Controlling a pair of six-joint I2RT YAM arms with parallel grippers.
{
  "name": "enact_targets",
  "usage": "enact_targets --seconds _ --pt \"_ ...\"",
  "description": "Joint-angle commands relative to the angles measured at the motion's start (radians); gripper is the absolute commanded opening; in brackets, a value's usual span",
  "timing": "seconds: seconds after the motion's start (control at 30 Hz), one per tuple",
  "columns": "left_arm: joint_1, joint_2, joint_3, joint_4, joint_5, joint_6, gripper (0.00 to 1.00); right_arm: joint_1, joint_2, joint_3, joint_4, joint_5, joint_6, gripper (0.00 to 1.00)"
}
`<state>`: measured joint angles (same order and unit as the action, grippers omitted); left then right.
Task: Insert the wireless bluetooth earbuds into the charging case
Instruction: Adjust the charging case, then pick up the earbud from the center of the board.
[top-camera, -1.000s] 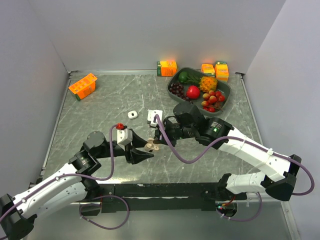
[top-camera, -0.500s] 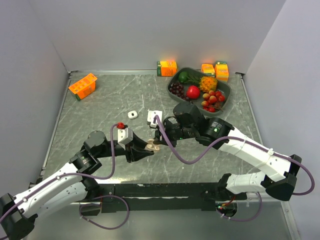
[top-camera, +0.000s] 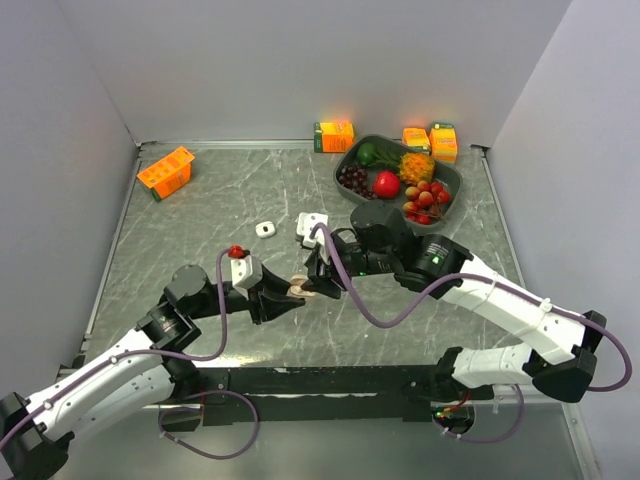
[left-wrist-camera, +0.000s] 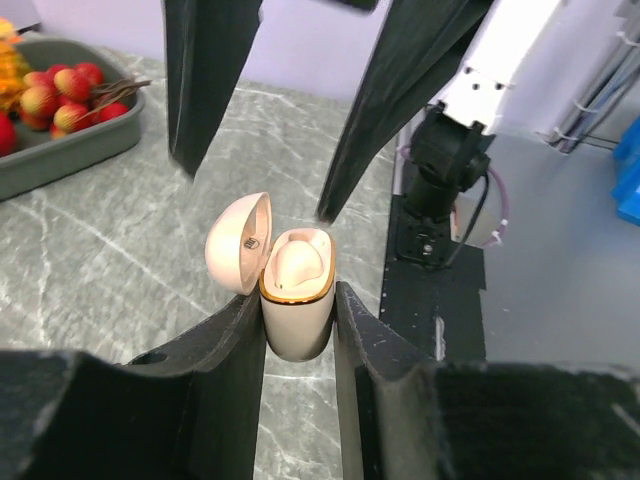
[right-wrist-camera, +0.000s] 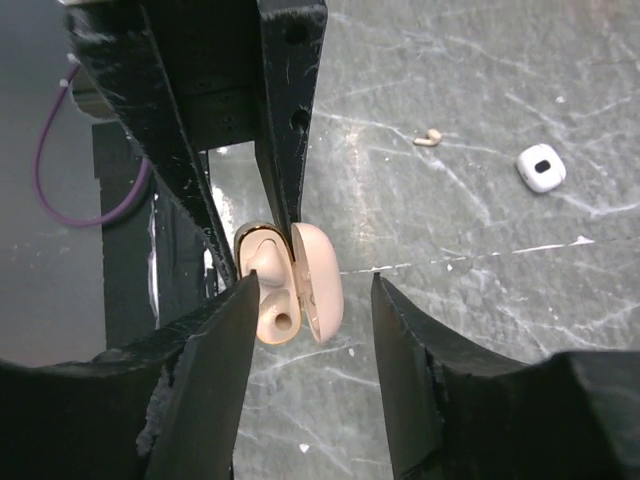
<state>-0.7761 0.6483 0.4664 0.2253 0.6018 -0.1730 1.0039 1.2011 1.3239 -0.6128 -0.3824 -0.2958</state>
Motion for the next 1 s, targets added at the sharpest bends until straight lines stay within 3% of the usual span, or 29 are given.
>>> enact_targets --seconds 0.0,0.13,0.17,0.27,0.43,0.57,0.83,0.97 --pt "0.006 -0.032 -0.011 0.02 -0.075 0.015 0.01 -0.002 -0.061 0.047 0.088 0.034 0.044 0.59" --pt "0.006 -0.087 -0.017 -0.009 -0.158 0.015 0.01 -0.079 -0.109 -0.006 0.2 0.076 0.144 0.66" --pt "0.006 -0.104 -0.018 -0.018 -0.177 0.013 0.01 -0.111 -0.129 -0.031 0.235 0.089 0.22 0.71" --pt "0.006 -0.186 -0.015 -0.078 -0.279 0.007 0.01 -0.244 -0.12 -0.12 0.309 0.114 0.386 0.72" --pt "0.006 -0.347 0.008 -0.217 -0.483 0.017 0.01 -0.283 0.038 -0.153 0.326 0.114 0.53 0.67" --pt "0.006 -0.432 0.023 -0.3 -0.582 0.023 0.01 -0.266 0.202 -0.189 0.461 0.126 0.615 0.68" --pt "0.006 -0.513 0.054 -0.374 -0.642 0.027 0.01 -0.169 0.63 0.083 0.432 0.151 0.613 0.69" --pt "0.005 -0.535 0.066 -0.403 -0.651 0.032 0.01 -0.139 0.764 0.21 0.424 0.151 0.656 0.68"
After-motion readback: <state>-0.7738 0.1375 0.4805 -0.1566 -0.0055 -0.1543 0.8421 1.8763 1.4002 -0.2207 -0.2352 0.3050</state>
